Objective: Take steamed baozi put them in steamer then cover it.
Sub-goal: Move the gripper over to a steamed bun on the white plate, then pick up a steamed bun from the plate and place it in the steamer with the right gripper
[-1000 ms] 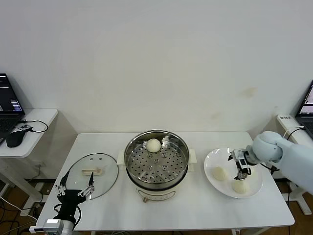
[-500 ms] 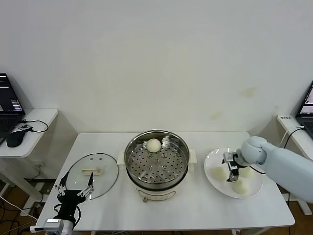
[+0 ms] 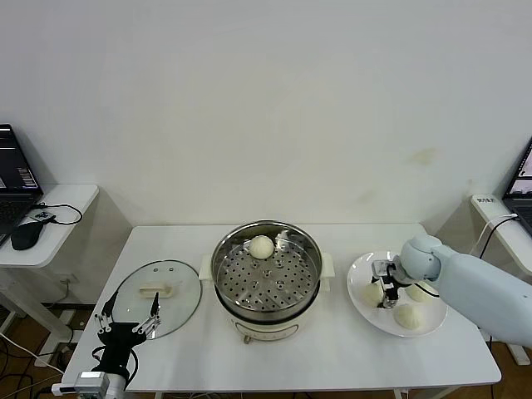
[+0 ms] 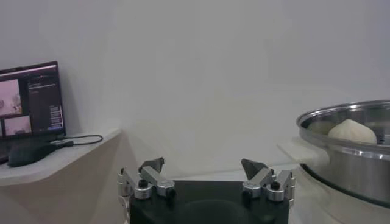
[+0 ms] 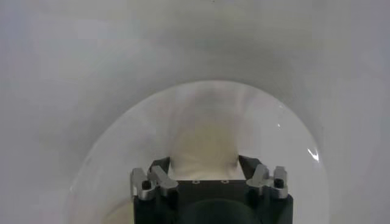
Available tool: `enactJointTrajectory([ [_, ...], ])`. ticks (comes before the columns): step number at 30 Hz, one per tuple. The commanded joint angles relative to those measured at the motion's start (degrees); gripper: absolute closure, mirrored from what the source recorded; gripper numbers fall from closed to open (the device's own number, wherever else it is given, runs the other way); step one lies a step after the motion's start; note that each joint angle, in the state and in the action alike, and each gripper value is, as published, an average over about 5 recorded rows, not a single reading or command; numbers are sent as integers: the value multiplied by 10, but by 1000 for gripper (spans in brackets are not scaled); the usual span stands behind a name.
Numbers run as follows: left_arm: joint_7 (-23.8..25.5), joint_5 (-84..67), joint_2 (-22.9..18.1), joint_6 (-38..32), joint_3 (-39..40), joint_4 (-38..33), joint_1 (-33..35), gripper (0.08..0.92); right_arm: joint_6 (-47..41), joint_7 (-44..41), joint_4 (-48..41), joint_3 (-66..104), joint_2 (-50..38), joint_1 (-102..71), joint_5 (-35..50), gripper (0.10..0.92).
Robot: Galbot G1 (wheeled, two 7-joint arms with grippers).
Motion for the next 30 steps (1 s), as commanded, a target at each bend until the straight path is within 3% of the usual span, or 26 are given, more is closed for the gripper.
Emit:
enactJointTrajectory([
  [1,0,0,1,0,0,-3,1,177,1,-12,2,-6,-2,15,12,388],
  [16,1,-5,7,0,1,-10,3,177,-55,-45,126,-184,-67,379,197,390],
  [22,1,-8,5,-1,4,-15,3,177,-108,-11,151,-244,23,488,289,385],
  [30,0,-6,-1,-3,5,-18,5,177,-172,60,147,-254,186,465,390,376],
])
